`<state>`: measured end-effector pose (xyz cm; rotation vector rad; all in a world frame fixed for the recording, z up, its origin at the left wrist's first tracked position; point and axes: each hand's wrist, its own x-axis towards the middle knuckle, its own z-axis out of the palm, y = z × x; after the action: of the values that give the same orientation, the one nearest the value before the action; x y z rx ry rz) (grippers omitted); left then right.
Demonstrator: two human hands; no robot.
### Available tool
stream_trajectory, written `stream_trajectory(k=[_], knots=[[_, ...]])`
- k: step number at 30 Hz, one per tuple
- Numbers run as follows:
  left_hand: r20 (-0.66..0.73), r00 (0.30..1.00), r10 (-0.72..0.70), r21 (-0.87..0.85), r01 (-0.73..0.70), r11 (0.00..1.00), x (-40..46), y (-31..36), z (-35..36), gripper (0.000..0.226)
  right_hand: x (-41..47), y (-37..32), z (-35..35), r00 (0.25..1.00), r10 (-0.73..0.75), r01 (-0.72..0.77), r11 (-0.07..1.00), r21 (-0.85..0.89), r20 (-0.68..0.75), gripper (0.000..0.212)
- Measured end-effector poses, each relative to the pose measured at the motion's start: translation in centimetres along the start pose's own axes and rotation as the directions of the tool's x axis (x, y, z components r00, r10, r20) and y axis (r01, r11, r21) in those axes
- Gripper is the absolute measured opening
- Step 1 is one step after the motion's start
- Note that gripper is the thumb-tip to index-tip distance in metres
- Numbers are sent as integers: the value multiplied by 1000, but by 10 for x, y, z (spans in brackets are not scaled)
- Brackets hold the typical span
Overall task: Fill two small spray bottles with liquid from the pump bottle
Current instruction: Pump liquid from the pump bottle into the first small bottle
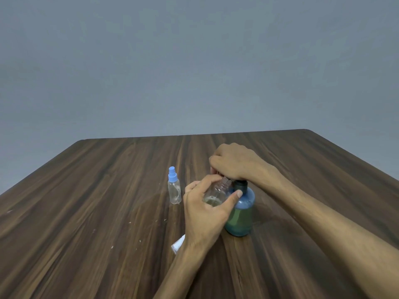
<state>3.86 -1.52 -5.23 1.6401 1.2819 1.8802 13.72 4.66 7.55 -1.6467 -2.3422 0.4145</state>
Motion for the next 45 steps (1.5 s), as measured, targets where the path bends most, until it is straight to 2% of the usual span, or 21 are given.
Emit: stream_trajectory(k=[4,7,12,17,20,24,30,33,37,41,45], knots=[[0,1000,2,-4,-2,1000,-1,-1,1,40,-1,3,-5,999,-14,19,996,88,-49,35],[4,1000,-15,-1,15,1000,-1,-2,2,42,0,2,-1,1000,1,-1,999,40,13,35],[-2,1000,-3,0,3,1000,-1,-5,1,42,-2,3,-5,999,-19,22,997,72,-36,34],[-2,1000,-14,-3,14,1000,-1,-2,2,41,1,0,-1,1000,-2,3,1000,-11,28,32],[-2,1000,-5,-11,5,1000,-2,-2,1,41,1,3,-6,999,-34,35,999,37,-34,32],[2,1000,-21,-3,21,1000,0,-3,2,41,3,4,-1,998,-5,3,999,34,59,34],[6,1000,-2,-3,2,1000,0,-2,1,40,0,2,-5,1000,-20,19,997,79,17,38],[-3,1000,-5,-2,5,1000,0,0,1,40,0,1,-2,998,-4,3,1000,10,57,33],[0,1000,17,-9,-17,1000,-1,2,1,38,0,2,-6,999,-33,35,997,66,-21,34],[1,1000,-3,-11,3,1000,0,1,0,38,0,1,-1,999,-8,8,1000,-3,31,32],[0,1000,11,-4,-11,1000,-1,1,1,40,-2,2,-6,999,-29,32,998,61,-40,33]])
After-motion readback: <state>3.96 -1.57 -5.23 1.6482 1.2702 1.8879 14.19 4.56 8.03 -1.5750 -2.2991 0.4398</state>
